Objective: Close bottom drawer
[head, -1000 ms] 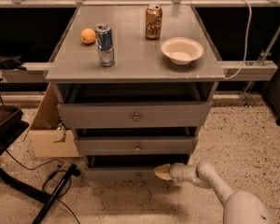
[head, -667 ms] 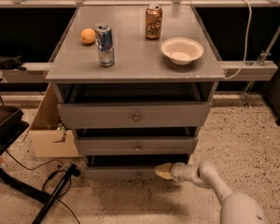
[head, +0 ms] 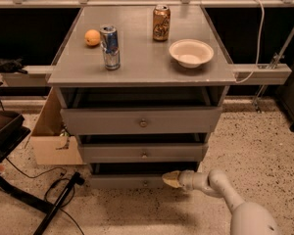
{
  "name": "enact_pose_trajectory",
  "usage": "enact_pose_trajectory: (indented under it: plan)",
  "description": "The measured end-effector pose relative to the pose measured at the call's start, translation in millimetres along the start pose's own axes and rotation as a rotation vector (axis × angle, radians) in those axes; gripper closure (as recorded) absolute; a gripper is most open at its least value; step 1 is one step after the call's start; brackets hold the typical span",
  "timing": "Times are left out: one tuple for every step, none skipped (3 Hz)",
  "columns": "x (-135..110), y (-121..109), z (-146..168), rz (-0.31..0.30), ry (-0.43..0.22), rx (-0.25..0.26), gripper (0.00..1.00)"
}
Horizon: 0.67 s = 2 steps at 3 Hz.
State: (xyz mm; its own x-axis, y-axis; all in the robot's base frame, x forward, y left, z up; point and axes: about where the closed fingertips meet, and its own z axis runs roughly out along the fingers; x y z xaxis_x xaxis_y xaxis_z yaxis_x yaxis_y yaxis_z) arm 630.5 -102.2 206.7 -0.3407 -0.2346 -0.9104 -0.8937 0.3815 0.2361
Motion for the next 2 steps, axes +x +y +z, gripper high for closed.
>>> enact_pose_trajectory:
  plan:
    - [0.0,0.0,0.0,0.0,0.0,0.0,0.31]
    - [0.0,0.0,0.1,0.0,0.0,0.0,0.08]
